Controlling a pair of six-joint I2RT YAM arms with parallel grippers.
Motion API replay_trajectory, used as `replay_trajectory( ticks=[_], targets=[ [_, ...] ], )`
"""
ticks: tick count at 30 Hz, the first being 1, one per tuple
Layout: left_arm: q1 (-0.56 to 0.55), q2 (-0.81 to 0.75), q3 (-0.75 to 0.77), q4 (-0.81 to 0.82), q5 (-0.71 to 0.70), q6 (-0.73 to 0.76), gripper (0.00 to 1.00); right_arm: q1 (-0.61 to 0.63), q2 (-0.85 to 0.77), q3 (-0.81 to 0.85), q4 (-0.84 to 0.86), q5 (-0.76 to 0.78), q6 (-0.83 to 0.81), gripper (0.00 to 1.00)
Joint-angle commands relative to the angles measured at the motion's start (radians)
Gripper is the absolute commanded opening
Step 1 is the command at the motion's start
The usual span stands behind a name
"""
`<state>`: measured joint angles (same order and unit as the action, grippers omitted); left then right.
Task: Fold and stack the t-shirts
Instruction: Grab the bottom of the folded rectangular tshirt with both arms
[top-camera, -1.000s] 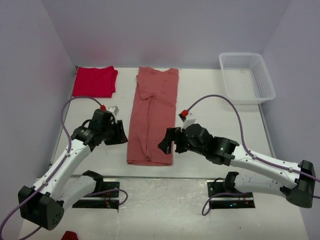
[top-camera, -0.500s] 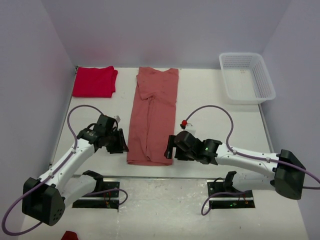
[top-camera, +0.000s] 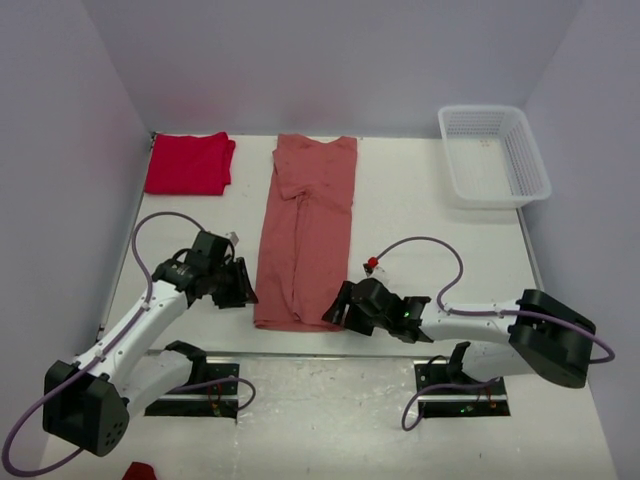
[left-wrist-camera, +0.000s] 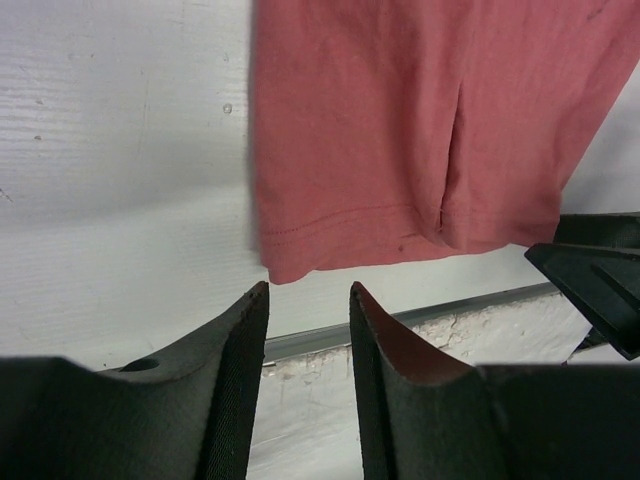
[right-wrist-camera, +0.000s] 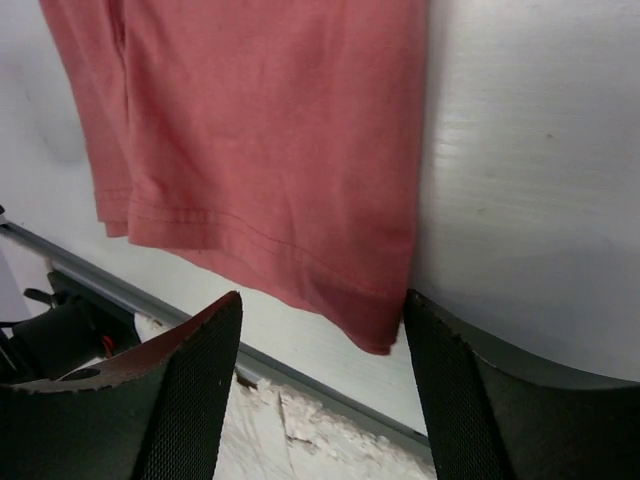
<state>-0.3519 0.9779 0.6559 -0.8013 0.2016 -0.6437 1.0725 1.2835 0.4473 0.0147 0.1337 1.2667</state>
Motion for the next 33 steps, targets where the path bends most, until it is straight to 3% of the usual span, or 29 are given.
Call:
replay_trajectory(
  ticks=[1, 14, 23, 27, 33],
  targets=[
    [0.007, -0.027, -0.001, -0.001, -0.013, -0.002, 0.40, 0.004, 0.075, -0.029, 0.071, -0.017, 0.034, 0.67],
    [0.007, -0.007, -0.004, 0.001, -0.011, 0.004, 0.42, 0.040, -0.065, -0.039, -0.074, 0.080, 0.102, 0.59],
    [0.005, -0.002, -0.009, 0.004, -0.011, 0.010, 0.42, 0.040, -0.015, -0.027, -0.067, 0.086, 0.095, 0.56],
    [0.005, -0.001, -0.018, 0.002, -0.016, 0.012, 0.42, 0.040, 0.002, -0.030, -0.056, 0.080, 0.099, 0.45],
    [0.005, -0.001, -0.038, 0.004, -0.024, 0.004, 0.43, 0.040, 0.023, -0.022, -0.058, 0.086, 0.095, 0.44]
  ],
)
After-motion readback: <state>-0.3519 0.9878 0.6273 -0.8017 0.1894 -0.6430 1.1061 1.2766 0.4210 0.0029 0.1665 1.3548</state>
